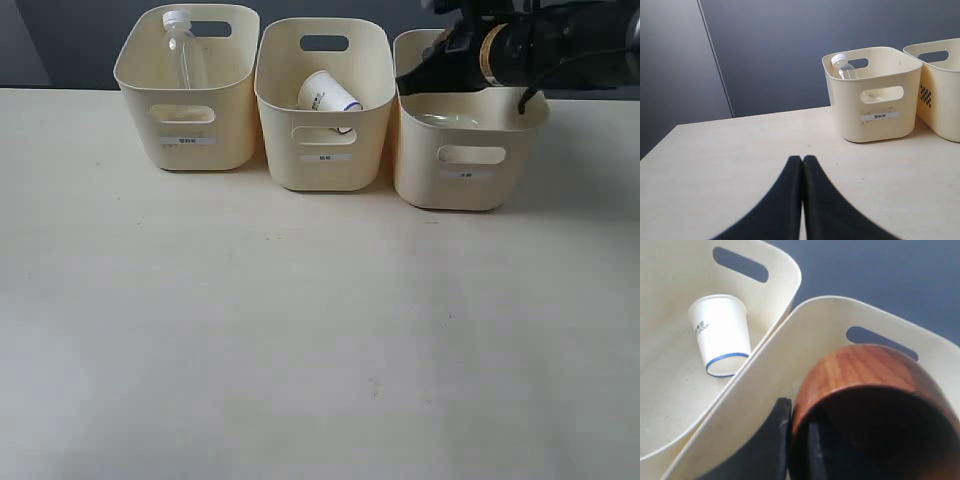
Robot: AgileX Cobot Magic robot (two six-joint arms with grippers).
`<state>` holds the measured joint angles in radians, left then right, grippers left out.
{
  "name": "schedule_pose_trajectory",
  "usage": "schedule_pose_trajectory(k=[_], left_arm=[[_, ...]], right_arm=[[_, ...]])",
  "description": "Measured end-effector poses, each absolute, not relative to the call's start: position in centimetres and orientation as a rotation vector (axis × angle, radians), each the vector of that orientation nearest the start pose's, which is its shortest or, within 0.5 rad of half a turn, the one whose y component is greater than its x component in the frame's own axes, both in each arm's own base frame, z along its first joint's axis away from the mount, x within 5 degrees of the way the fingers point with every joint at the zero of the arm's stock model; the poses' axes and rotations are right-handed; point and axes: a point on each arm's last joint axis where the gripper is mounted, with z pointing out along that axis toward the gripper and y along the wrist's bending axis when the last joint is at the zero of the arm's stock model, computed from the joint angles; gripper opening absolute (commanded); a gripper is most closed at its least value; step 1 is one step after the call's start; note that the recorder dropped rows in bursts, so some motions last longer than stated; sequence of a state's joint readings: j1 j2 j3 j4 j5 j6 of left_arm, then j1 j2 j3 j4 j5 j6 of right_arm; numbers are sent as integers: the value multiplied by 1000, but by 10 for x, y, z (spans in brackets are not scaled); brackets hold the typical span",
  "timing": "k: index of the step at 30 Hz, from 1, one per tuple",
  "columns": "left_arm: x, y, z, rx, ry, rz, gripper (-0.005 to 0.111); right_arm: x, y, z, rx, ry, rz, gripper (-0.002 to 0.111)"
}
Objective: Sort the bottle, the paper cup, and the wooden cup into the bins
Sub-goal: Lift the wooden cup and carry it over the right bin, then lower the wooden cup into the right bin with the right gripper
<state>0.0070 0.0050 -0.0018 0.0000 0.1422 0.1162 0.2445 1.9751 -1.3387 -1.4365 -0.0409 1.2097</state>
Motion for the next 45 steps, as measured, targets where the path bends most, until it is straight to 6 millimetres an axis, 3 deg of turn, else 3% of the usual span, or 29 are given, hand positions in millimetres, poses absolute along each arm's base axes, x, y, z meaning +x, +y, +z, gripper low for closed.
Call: schedule_pose_trajectory(k=[8,24,27,32,45], left_arm=[[57,0,201,89,1627,95,0],[57,0,201,89,1627,95,0],[57,0,201,89,1627,95,0],[57,0,201,89,1627,95,0],[57,0,201,89,1627,95,0]], right_arm=[[442,109,176,-525,2117,75,-1],[445,110,162,-510,2149,107,0],[445,111,161,-512,2148,116,12],[445,111,161,-513,2148,118,44],[445,110,170,-496,2130,120,39]])
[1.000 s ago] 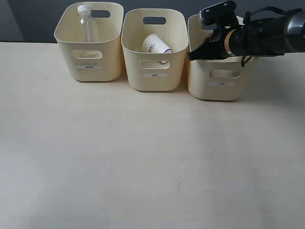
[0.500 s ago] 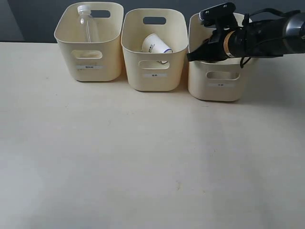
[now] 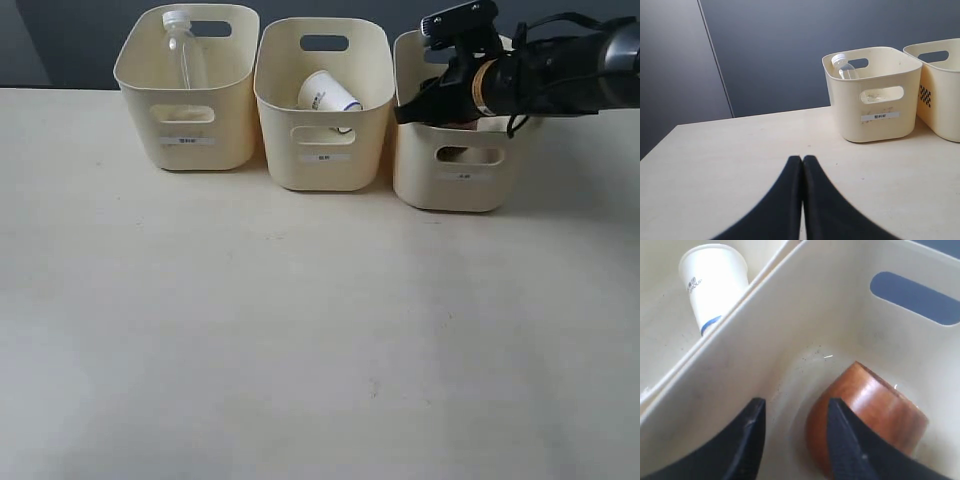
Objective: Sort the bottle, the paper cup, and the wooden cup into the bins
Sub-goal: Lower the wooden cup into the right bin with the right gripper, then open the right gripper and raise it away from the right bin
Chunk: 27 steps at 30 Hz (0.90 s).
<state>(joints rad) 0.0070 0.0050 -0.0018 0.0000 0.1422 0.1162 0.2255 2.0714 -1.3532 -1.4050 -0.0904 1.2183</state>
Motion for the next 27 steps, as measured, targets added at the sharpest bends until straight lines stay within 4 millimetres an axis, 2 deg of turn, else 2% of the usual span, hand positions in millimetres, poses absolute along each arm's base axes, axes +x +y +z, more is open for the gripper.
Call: schedule_pose_trajectory(k=[5,11,21,25,26,27], left_arm=[[57,0,201,89,1627,95,0],[57,0,201,89,1627,95,0],[57,0,201,89,1627,95,0],[57,0,201,89,1627,95,0],[57,0,201,89,1627,95,0],[57,0,201,89,1627,95,0]], right_arm=[[441,109,194,-476,2082,122,39],[424,105,214,-468,2059,121,39],[379,94,241,-463,2043,110,39],[358,89,261,-454,2001,107,39],[346,86,273,-434,1977,114,39],[341,85,276,-423,1971,120,39]])
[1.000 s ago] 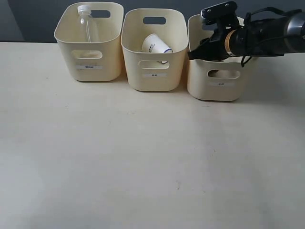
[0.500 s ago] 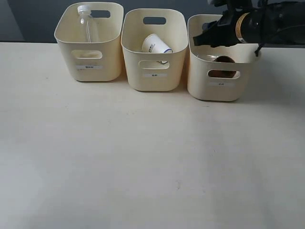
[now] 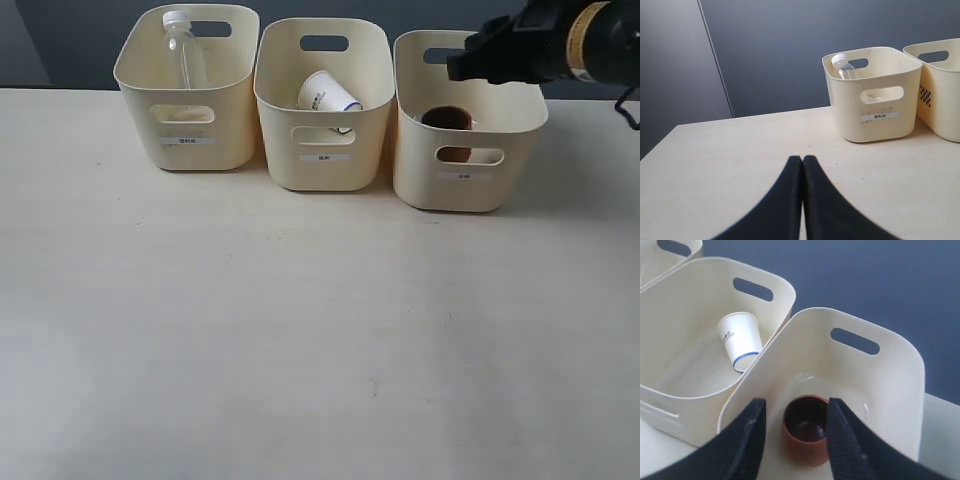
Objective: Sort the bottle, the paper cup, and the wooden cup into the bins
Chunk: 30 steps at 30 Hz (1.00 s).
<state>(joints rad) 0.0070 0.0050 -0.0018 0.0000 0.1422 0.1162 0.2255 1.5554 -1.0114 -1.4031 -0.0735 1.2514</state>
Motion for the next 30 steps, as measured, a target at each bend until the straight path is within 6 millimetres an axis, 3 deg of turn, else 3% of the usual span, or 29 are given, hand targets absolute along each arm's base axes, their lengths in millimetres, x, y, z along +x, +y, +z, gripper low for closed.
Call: schedule_pose_trajectory(k=[5,8,15,24,30], left_arm=[[57,0,201,89,1627,95,0],[57,0,201,89,1627,95,0],[57,0,201,89,1627,95,0],[57,0,201,89,1627,95,0],[57,0,201,89,1627,95,0]], right_arm=[[284,72,310,-369,1876,141,39],[262,66,317,-357,1844,146,39],[186,49,326,-288,1726,187,39],[127,35,326,-244,1580,216,39],[110,31,324,-234,1529,223,39]])
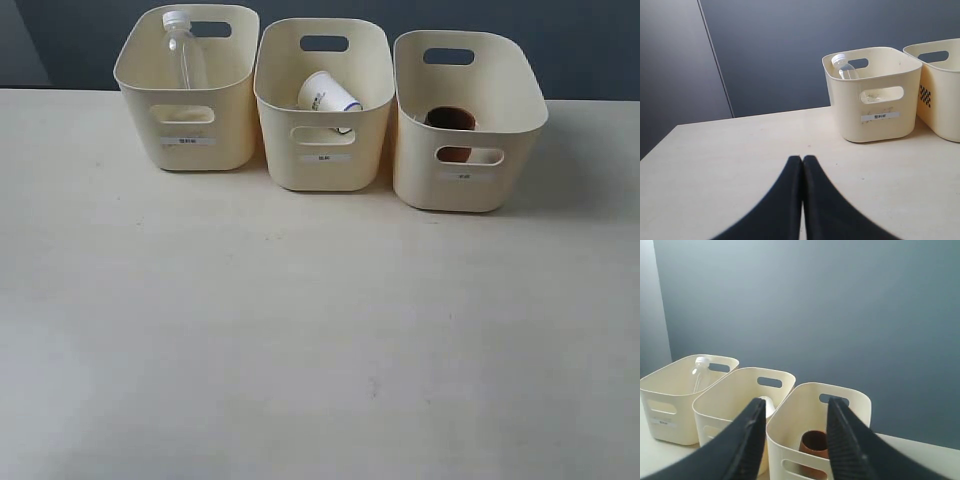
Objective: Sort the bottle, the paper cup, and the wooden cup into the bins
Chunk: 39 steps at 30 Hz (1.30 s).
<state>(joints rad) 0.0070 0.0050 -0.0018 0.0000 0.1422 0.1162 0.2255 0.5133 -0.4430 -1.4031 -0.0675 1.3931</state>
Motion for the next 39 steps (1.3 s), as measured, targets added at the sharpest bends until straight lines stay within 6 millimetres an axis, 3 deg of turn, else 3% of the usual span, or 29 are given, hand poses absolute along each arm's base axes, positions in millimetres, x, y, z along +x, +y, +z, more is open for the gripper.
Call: schedule_pose_trajectory(k=[10,39], left_arm=[[57,0,201,89,1627,95,0],[57,0,201,89,1627,95,0]], right_arm=[[94,28,321,-180,1485,276,39],[86,26,325,-171,1443,281,39]])
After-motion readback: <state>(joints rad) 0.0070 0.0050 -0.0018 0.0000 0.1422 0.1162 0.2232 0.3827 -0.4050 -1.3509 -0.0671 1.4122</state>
